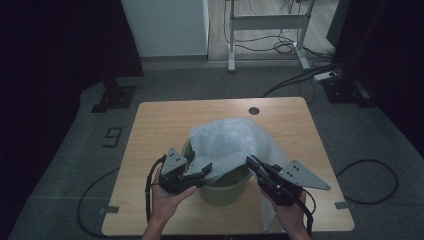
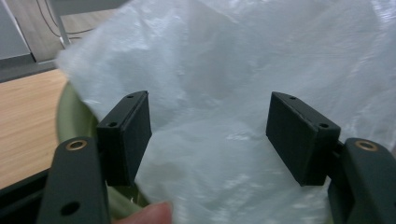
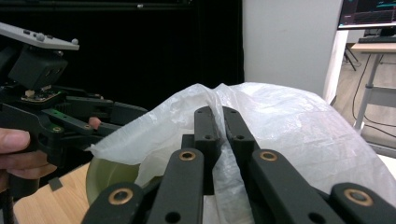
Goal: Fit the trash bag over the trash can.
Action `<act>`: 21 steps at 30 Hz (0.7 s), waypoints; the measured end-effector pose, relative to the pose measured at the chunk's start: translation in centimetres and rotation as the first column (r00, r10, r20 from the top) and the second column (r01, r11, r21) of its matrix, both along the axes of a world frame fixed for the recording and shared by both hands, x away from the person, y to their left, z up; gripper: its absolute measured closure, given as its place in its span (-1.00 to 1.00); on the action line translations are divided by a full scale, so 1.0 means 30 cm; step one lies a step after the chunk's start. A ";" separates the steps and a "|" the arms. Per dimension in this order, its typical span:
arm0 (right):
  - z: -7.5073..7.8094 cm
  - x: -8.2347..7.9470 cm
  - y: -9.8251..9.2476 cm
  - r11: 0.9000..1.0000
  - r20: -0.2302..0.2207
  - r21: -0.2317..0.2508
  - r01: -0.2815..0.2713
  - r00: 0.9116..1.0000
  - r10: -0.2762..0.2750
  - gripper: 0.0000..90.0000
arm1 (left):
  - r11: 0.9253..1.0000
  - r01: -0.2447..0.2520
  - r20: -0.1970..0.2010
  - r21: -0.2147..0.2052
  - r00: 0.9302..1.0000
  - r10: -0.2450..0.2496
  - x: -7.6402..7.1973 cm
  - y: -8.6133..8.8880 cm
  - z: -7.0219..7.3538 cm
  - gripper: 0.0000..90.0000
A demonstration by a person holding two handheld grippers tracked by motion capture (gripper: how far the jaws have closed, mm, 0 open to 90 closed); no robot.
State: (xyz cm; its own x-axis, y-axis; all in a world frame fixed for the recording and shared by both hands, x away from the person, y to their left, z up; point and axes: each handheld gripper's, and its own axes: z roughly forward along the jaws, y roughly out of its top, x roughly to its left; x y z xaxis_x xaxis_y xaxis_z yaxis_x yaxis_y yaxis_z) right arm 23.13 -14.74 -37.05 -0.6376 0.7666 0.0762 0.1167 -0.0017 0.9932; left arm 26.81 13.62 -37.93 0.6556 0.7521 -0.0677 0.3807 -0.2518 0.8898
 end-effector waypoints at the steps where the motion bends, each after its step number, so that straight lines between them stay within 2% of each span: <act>1: -0.003 0.004 0.005 1.000 -0.003 0.001 -0.002 1.000 0.002 0.88 | 1.000 0.004 -0.006 0.001 1.000 -0.004 0.002 -0.004 -0.004 -0.33; 7: -0.018 0.021 0.014 1.000 -0.026 0.027 0.003 1.000 -0.002 0.89 | 1.000 0.020 -0.027 0.024 0.999 -0.019 0.006 -0.023 -0.022 -0.33; 14: 0.017 -0.021 -0.030 0.997 0.018 0.072 0.025 1.000 -0.026 0.91 | 0.998 0.043 -0.037 0.054 0.998 -0.041 0.005 -0.081 -0.005 -0.32; 17: 0.032 -0.037 -0.047 0.996 0.030 0.079 0.031 0.999 -0.034 0.91 | 0.995 0.042 -0.025 0.086 0.999 -0.040 0.006 -0.117 0.000 -0.32; 21: 0.037 -0.038 -0.049 0.997 0.031 0.067 0.031 0.999 -0.033 0.90 | 0.994 0.056 -0.037 0.092 0.998 -0.053 0.011 -0.139 0.004 -0.32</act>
State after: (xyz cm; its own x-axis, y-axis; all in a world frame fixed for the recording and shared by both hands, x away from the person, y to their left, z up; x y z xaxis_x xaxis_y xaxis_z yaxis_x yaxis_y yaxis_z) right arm 21.98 -16.21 -35.95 -0.6158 0.7804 0.1079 0.0837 -0.0713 0.9939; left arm 27.15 9.45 -37.79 0.6945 0.7192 -0.0218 0.3938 -0.3545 0.8481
